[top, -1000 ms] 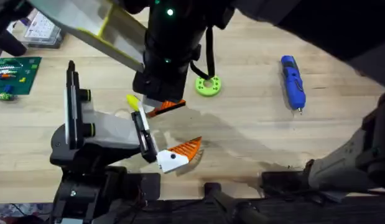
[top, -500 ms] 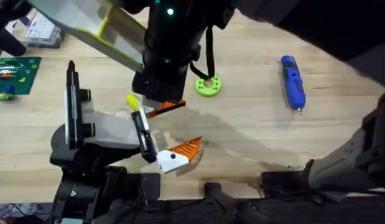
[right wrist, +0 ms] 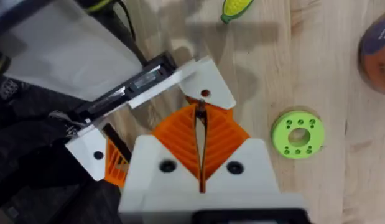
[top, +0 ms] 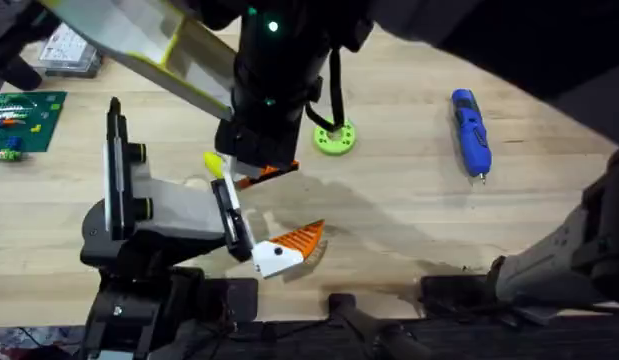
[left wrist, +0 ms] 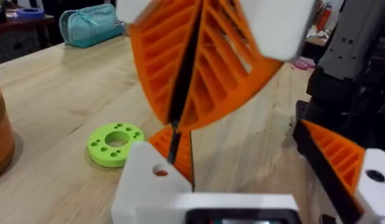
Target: Pick up the gripper from the table and insert it into the empty holder that is missing its gripper. Then pick up a screw, insert it into the mounting hole, and use the screwdriver to tighten it. Finally, clean up the table by picking up the vegetable and placing it into the bucket.
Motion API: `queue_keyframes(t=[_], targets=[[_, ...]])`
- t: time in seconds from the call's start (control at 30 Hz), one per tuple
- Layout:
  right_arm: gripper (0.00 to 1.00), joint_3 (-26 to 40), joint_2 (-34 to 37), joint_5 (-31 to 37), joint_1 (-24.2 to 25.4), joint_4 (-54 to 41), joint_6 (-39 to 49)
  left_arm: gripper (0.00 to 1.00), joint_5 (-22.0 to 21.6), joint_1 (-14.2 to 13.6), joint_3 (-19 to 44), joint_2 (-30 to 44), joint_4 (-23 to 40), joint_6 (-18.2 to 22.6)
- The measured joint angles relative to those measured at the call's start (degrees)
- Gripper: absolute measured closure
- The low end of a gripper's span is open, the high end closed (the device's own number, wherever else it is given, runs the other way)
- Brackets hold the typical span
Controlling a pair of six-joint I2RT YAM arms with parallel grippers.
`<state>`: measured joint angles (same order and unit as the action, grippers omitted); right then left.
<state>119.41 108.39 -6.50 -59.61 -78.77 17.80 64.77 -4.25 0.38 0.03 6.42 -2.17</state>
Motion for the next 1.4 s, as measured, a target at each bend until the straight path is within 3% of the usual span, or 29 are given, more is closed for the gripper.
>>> queue_keyframes(t=[1.4], targets=[[0.987,-1.0,0.0,0.0,0.0,1.6,0.0,0.015,0.0,0.0,0.0,0.0,0.0,0.0]])
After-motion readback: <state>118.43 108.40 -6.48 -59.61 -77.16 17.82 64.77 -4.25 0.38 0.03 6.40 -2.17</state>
